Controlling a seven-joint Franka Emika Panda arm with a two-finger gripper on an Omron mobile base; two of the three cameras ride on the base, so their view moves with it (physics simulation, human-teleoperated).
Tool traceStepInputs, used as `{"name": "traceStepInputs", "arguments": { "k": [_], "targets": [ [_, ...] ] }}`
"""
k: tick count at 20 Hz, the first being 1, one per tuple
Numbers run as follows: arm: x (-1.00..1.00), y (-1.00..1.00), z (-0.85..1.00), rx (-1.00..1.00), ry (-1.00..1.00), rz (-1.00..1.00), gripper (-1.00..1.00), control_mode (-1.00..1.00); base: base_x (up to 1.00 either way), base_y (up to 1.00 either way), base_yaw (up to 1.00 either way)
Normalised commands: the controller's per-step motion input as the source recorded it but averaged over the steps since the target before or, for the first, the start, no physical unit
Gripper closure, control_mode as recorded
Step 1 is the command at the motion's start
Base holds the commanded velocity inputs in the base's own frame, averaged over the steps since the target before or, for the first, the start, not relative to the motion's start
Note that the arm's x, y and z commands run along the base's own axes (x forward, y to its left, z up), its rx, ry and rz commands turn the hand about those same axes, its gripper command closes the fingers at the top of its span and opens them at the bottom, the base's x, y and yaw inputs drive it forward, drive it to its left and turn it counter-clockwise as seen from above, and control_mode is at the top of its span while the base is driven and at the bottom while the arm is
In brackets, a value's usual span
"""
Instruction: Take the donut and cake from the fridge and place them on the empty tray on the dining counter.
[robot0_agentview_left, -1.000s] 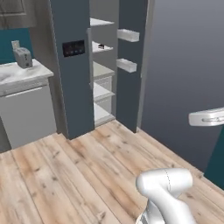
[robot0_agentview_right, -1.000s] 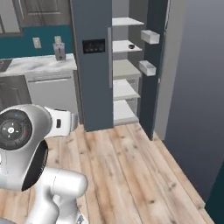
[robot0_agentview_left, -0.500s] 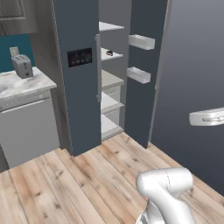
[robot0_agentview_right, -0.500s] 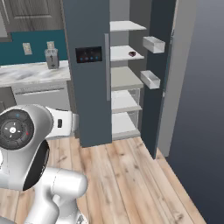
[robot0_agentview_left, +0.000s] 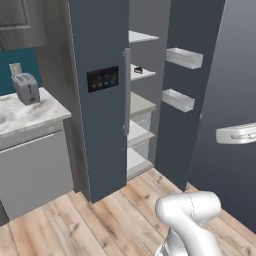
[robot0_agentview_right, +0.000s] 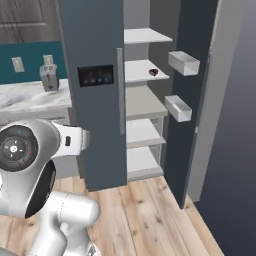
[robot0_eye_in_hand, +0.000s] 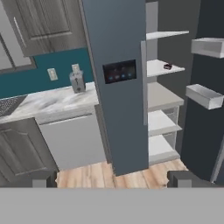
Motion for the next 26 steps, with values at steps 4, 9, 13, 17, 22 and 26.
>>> {"name": "traceStepInputs", "arguments": {
  "k": [4,9,13,17,22,26],
  "targets": [
    [0.00,0.00,0.00,0.00,0.00,0.00,-1.00,1.00,1.00,-0.03,0.03],
    [0.00,0.00,0.00,0.00,0.00,0.00,-1.00,1.00,0.91,-0.27,0.09],
    [0.00,0.00,0.00,0.00,0.00,0.00,-1.00,1.00,0.61,-0.55,0.12],
    [0.00,0.00,0.00,0.00,0.00,0.00,-1.00,1.00,0.48,-0.44,0.11],
    [0.00,0.00,0.00,0.00,0.00,0.00,-1.00,1.00,0.64,0.13,0.01],
    [0.00,0.00,0.00,0.00,0.00,0.00,-1.00,1.00,0.79,0.23,0.00]
  ]
}}
